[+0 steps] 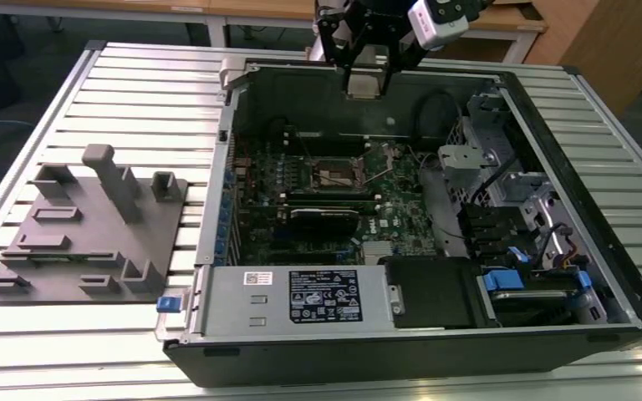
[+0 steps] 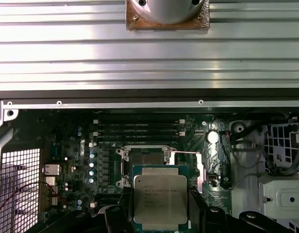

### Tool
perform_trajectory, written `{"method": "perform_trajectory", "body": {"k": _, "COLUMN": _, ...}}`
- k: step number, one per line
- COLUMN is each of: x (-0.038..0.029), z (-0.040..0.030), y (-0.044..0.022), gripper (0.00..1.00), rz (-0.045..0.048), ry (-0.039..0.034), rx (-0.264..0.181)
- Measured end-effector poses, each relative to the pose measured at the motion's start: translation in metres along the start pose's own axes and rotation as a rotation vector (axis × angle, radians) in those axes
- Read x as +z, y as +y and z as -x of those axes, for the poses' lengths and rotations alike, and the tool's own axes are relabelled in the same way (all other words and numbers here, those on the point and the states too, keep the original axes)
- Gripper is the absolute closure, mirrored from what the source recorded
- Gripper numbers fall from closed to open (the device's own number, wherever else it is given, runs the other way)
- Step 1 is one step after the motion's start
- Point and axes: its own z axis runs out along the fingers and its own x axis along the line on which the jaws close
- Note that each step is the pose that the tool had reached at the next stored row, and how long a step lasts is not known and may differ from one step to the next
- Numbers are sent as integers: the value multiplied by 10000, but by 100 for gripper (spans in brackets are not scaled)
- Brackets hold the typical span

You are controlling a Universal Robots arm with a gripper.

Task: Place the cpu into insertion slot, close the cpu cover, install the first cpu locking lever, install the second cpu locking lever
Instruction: 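Place the cpu into insertion slot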

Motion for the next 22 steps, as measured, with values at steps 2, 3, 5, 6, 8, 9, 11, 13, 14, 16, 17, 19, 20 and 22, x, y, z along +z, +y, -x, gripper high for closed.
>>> {"method": "perform_trajectory", "body": {"k": 2, "x": 3, "z": 0, "y": 0, "gripper": 46, "rz": 2, "ry": -1, "rx": 0}}
{"method": "perform_trajectory", "body": {"k": 3, "x": 4, "z": 0, "y": 0, "gripper": 46, "rz": 2, "ry": -1, "rx": 0}}
{"method": "perform_trajectory", "body": {"k": 5, "x": 10, "z": 0, "y": -1, "gripper": 46, "rz": 4, "ry": -2, "rx": 0}}
{"method": "perform_trajectory", "body": {"k": 6, "x": 14, "z": 0, "y": -1, "gripper": 46, "rz": 3, "ry": -2, "rx": 0}}
{"method": "perform_trajectory", "body": {"k": 8, "x": 26, "z": -1, "y": -2, "gripper": 46, "rz": 3, "ry": -1, "rx": 0}}
{"method": "perform_trajectory", "body": {"k": 9, "x": 33, "z": -1, "y": -3, "gripper": 46, "rz": 2, "ry": -1, "rx": 0}}
{"method": "perform_trajectory", "body": {"k": 11, "x": 47, "z": -2, "y": -4, "gripper": 46, "rz": 2, "ry": -1, "rx": 0}}
{"method": "perform_trajectory", "body": {"k": 13, "x": 56, "z": -2, "y": -5, "gripper": 46, "rz": 2, "ry": 0, "rx": 0}}
{"method": "perform_trajectory", "body": {"k": 14, "x": 56, "z": -2, "y": -5, "gripper": 46, "rz": 0, "ry": 0, "rx": -1}}
{"method": "perform_trajectory", "body": {"k": 16, "x": 58, "z": -3, "y": -5, "gripper": 46, "rz": 2, "ry": -1, "rx": 0}}
{"method": "perform_trajectory", "body": {"k": 17, "x": 60, "z": -3, "y": -5, "gripper": 46, "rz": 2, "ry": -1, "rx": 0}}
{"method": "perform_trajectory", "body": {"k": 19, "x": 68, "z": -2, "y": -6, "gripper": 46, "rz": 4, "ry": -2, "rx": 0}}
{"method": "perform_trajectory", "body": {"k": 20, "x": 71, "z": -3, "y": -6, "gripper": 46, "rz": 3, "ry": -1, "rx": 0}}
{"method": "perform_trajectory", "body": {"k": 22, "x": 76, "z": -3, "y": -7, "gripper": 46, "rz": 2, "ry": -1, "rx": 0}}
